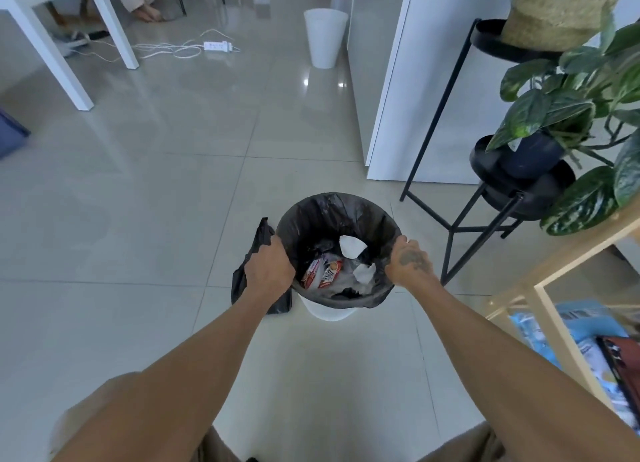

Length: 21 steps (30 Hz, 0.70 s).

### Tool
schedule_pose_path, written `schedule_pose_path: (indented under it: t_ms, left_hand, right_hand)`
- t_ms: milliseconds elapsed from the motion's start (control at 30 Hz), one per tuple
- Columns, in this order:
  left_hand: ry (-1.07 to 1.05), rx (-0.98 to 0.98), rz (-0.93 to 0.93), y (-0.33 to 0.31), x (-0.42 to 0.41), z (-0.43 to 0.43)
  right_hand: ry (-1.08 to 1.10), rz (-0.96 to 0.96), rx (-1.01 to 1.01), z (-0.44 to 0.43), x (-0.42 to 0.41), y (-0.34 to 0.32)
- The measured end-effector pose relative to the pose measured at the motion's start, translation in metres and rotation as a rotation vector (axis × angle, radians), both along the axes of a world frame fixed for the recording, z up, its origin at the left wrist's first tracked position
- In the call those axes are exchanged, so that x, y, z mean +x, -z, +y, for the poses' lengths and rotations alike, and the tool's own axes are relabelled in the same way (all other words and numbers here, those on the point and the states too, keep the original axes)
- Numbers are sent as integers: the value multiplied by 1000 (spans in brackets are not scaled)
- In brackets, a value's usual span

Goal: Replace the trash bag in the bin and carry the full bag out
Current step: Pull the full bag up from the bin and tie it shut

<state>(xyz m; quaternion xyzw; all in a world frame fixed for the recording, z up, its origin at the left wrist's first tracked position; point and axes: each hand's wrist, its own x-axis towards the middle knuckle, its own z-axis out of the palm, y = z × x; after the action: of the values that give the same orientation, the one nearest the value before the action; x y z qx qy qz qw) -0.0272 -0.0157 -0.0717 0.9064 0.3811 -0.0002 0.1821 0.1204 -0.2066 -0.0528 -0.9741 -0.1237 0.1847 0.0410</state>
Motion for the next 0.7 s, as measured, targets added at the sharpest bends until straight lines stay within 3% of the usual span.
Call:
schedule_pose_path:
  t_ms: [167, 267, 333, 400, 467, 533, 600, 700]
  left_hand:
    - [-82, -32, -48, 4, -25, -10]
    - [-224, -117, -238, 3, -35, -16]
    - [-434, -275, -399, 6, -36, -11]
    - [-707, -582, -531, 14, -32, 0]
    - [-918, -925, -597, 27, -27, 12]
    - [-949, -1126, -570, 47, -27, 20]
    - [-886, -1255, -527, 68, -22, 23]
    - [-773, -1376, -432, 136, -7, 41]
  right_hand:
    - [-31, -10, 21, -7, -14, -6]
    - [-13, -20, 109, -15, -15, 0]
    - [106, -46, 363, -19, -12, 10]
    - [398, -34, 705, -20, -11, 21]
    - [743, 116, 967, -23, -13, 34]
    - [978, 314, 1063, -28, -17, 53]
    - [1079, 479, 1071, -33, -20, 69]
    - [1057, 705, 1059, -35, -24, 86]
